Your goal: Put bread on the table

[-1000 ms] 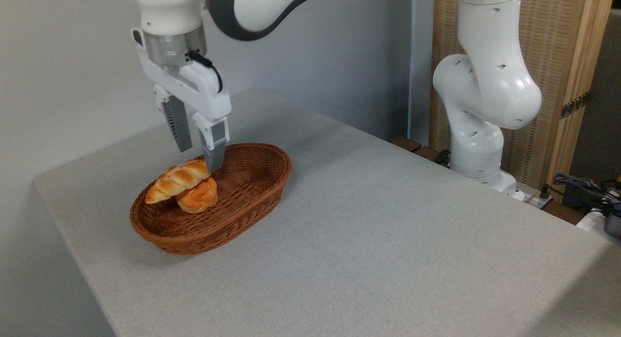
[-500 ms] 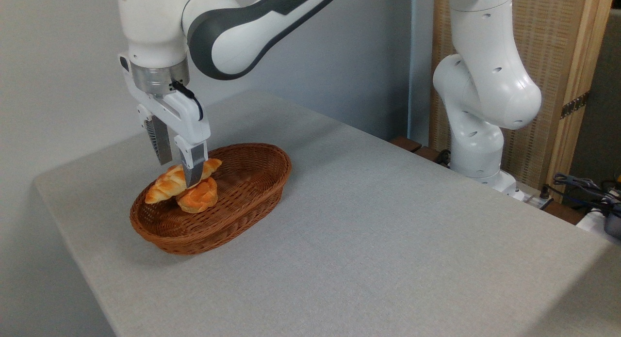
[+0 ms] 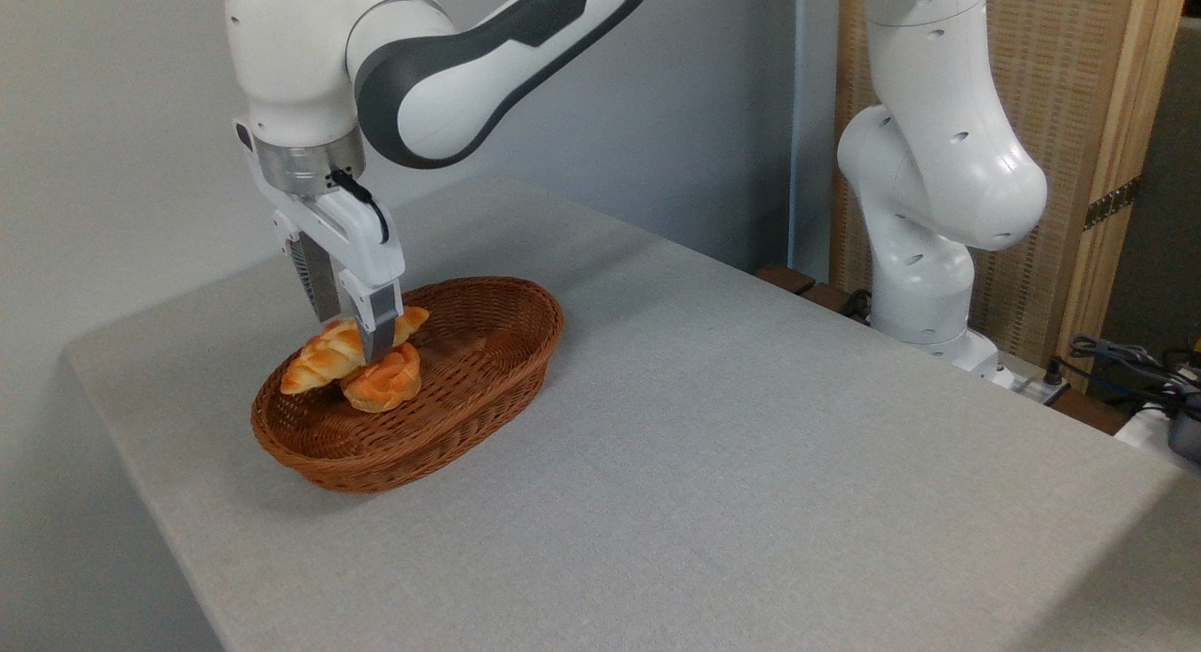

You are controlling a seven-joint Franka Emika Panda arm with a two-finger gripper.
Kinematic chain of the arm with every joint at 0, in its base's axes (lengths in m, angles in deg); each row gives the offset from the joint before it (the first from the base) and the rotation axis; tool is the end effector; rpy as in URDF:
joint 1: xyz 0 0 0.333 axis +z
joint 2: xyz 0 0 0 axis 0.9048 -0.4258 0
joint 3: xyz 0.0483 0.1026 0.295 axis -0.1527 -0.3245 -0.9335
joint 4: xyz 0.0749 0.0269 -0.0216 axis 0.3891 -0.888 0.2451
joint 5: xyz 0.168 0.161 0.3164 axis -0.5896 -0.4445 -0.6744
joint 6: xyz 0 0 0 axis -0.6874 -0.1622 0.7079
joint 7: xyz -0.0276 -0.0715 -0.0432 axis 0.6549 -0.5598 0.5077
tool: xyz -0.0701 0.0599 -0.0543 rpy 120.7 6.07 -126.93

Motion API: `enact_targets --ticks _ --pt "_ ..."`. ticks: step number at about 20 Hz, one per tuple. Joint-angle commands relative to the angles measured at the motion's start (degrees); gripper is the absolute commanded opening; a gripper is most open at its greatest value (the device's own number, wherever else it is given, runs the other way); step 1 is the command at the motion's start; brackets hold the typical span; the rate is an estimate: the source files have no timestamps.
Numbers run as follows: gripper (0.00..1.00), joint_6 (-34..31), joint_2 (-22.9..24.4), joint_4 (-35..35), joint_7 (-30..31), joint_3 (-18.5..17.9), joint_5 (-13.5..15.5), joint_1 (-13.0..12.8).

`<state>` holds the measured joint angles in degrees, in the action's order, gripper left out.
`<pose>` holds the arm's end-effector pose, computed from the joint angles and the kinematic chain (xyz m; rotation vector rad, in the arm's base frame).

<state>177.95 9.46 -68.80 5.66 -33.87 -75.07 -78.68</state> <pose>0.5787 -0.2526 0.4740 2.7360 -0.9963 0.1520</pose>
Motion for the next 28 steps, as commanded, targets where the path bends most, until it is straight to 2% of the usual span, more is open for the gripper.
enact_targets --ticks 1,8,9,10,11,12,13,14,28 --pt "1.0 0.63 -0.75 0.44 0.33 0.0 -0.11 -0.18" --pt "0.99 0.63 -1.01 0.44 0.33 0.88 -0.2 -0.26" --pt "0.89 0.63 -0.93 0.44 0.24 0.88 -0.89 -0.26" --pt "0.83 0.63 -0.92 0.44 0.24 0.97 -1.68 -0.26" --pt "0.7 0.63 -0.92 0.44 0.33 0.97 -3.0 -0.26" --pt "0.62 0.63 -1.01 0.44 0.33 0.97 -3.27 -0.26" --pt "0.48 0.63 -1.1 0.44 0.42 0.97 -3.27 -0.26" --pt "0.45 0.63 -1.19 0.44 0.42 0.97 -3.27 -0.26" --pt "0.42 0.63 -1.1 0.52 0.42 1.23 -3.1 -0.18"
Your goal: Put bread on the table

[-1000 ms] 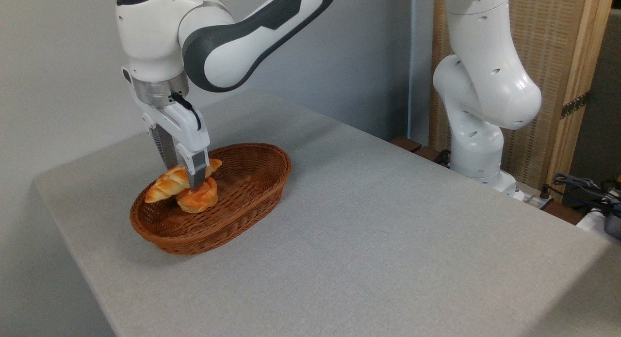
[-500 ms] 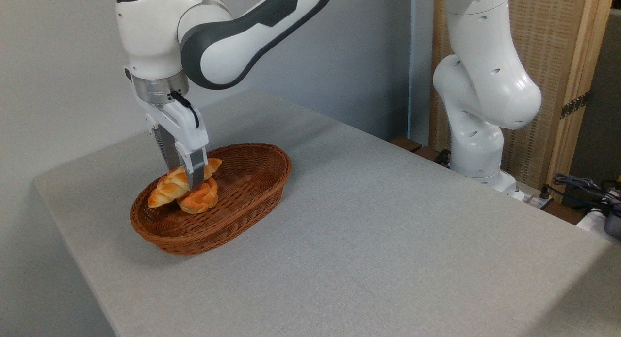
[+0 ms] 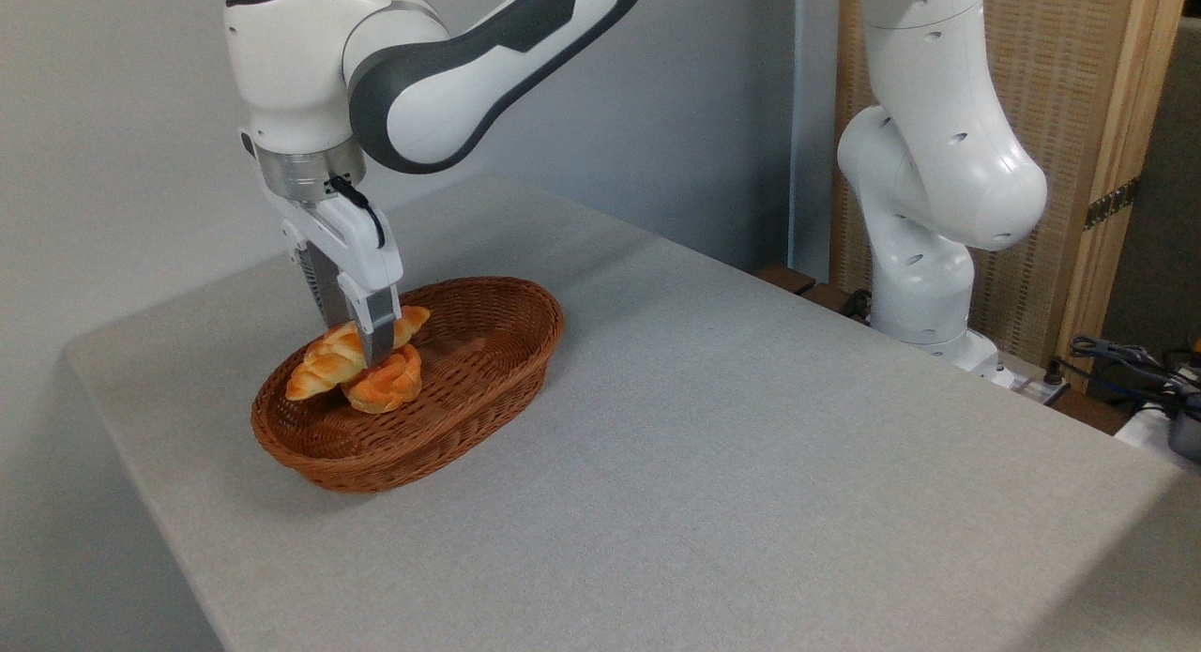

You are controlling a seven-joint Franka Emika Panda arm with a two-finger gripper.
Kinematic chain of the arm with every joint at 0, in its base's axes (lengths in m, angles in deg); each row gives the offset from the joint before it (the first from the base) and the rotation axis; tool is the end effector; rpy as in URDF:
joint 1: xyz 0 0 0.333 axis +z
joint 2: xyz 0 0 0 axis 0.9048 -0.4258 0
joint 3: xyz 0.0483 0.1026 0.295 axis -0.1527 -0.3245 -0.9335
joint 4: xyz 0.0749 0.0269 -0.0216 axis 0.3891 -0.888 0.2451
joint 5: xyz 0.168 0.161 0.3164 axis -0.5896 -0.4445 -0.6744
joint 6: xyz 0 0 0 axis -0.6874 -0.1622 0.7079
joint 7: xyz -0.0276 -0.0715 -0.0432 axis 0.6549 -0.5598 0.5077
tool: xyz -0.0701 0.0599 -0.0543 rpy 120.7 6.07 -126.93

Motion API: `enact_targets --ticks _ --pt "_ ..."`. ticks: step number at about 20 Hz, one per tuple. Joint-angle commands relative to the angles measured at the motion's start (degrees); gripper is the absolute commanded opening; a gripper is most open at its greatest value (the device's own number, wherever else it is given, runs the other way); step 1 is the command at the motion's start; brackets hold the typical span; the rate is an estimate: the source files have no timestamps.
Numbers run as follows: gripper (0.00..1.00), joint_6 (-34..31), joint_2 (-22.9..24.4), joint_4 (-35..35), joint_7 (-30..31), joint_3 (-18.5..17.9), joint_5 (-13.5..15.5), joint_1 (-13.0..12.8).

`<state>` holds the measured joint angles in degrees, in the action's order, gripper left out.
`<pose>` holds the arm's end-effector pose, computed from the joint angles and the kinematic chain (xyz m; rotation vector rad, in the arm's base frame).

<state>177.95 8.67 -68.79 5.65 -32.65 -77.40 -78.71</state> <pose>0.5760 -0.2627 0.4655 2.7466 -1.0571 0.1323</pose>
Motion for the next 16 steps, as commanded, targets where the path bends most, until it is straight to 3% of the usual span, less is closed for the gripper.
enact_targets --ticks 1,5,16 --pt "0.42 0.62 -0.31 0.52 0.42 0.02 -0.77 -0.15" --pt "0.38 0.62 -0.31 0.52 0.42 0.02 -0.77 -0.15" --pt "0.4 -1.04 3.03 0.87 0.86 -0.95 0.55 0.64"
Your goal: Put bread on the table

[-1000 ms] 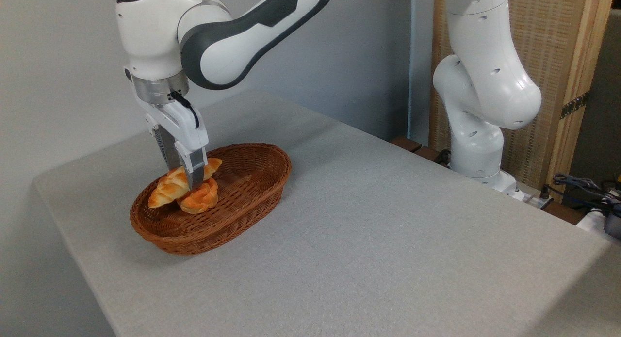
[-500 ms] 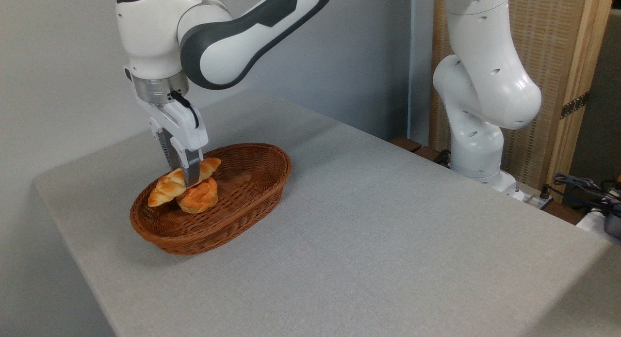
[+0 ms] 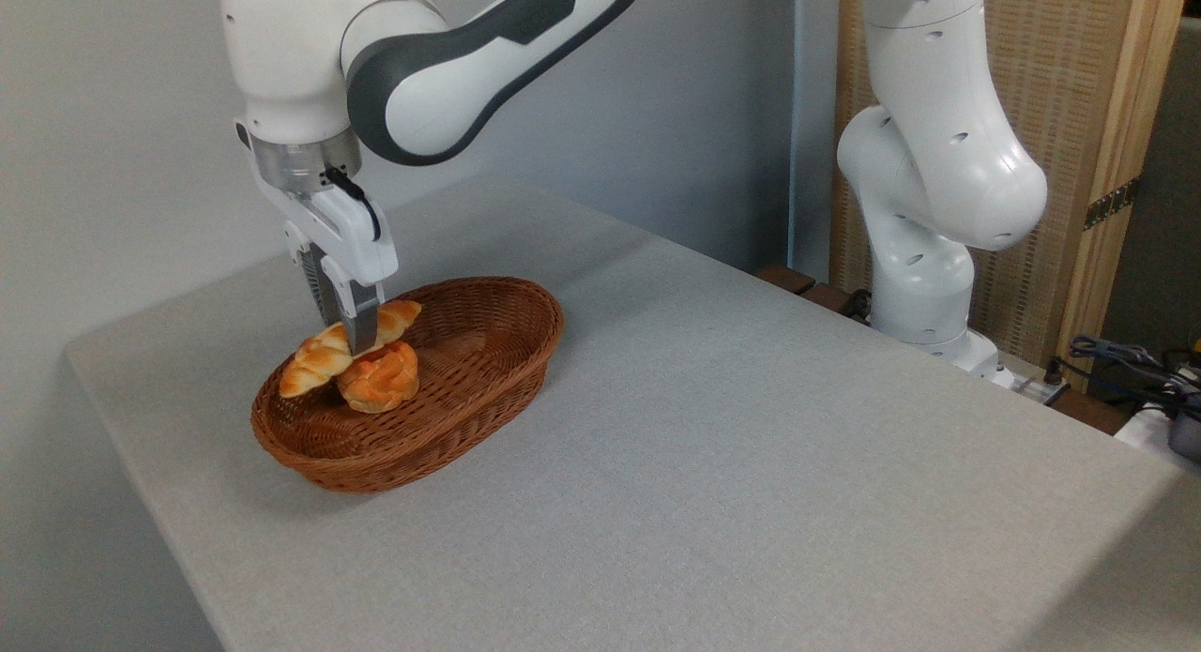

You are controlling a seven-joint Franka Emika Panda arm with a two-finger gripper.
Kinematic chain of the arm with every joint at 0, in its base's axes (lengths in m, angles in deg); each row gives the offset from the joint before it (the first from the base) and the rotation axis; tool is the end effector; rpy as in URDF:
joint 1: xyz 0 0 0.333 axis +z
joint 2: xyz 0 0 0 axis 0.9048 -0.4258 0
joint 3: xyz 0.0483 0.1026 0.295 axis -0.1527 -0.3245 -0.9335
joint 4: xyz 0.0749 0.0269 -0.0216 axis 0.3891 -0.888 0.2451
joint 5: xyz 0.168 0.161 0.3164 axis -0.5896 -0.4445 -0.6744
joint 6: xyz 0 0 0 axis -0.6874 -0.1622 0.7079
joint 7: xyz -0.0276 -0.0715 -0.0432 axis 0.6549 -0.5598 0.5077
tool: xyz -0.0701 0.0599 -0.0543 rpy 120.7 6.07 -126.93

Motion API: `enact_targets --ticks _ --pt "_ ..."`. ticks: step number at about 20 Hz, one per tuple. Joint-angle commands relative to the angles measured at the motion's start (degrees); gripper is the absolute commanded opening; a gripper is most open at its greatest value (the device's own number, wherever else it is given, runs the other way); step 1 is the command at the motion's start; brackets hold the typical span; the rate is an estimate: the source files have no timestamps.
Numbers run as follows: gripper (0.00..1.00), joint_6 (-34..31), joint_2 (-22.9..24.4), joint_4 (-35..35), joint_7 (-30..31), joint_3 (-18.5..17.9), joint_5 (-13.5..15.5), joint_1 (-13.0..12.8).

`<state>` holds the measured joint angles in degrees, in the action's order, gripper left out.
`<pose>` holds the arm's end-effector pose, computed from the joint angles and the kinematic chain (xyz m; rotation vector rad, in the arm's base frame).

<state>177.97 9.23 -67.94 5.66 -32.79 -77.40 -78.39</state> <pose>0.5789 -0.2585 0.4788 2.7494 -1.0483 0.1700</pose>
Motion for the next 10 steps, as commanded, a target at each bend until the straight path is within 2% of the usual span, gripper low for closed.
enact_targets --ticks 1,5,10 --pt "0.4 -2.37 3.17 0.02 0.6 -1.42 0.55 0.41" --pt "0.4 -6.94 6.07 -0.06 -1.51 -6.86 0.46 0.41" --pt "0.4 -12.49 8.28 -0.33 -8.88 -15.04 -0.16 0.41"
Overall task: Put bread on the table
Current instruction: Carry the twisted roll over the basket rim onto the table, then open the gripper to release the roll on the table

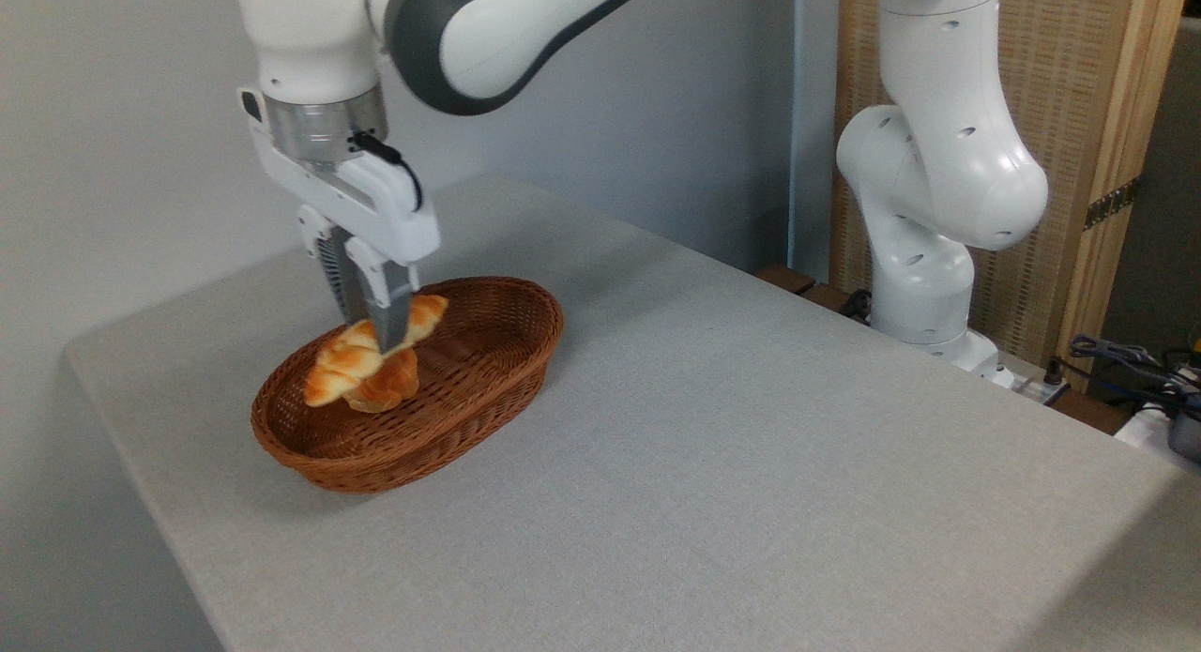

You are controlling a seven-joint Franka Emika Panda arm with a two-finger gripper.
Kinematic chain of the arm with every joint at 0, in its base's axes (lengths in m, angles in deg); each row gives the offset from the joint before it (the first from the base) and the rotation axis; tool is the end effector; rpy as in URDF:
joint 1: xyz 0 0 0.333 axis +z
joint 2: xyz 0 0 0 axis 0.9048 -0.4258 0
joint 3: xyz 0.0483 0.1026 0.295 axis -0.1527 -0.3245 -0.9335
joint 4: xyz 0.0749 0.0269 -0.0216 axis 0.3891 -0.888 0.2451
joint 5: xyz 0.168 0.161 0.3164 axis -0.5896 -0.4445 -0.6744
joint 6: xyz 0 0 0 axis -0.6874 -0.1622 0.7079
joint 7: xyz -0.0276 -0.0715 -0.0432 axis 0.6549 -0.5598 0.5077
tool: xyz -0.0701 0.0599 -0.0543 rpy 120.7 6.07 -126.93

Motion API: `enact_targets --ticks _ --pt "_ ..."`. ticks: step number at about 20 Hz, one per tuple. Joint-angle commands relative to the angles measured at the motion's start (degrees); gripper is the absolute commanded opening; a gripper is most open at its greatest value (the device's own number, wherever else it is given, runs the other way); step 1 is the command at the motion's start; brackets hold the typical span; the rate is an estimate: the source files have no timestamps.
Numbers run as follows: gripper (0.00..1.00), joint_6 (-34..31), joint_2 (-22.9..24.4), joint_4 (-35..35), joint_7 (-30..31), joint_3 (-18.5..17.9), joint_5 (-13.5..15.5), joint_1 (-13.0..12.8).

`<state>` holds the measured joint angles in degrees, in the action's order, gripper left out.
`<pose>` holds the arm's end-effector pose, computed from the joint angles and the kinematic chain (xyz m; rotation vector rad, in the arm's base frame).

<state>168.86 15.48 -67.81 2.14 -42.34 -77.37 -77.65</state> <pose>0.5808 -0.1534 0.5299 2.8312 -0.9345 0.1273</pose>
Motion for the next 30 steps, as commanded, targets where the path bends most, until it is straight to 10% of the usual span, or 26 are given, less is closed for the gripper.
enact_targets --ticks 1,8,14,30 --pt "0.4 -4.33 2.11 -0.55 -8.34 -7.42 -0.18 -0.42" --pt "0.43 -5.66 1.94 -4.07 -19.79 -12.01 -3.78 -0.33" --pt "1.0 -7.32 1.76 -5.56 -26.73 -13.33 -4.92 -0.33" --pt "1.0 -6.99 3.16 -4.51 -26.22 -12.8 -6.16 -0.68"
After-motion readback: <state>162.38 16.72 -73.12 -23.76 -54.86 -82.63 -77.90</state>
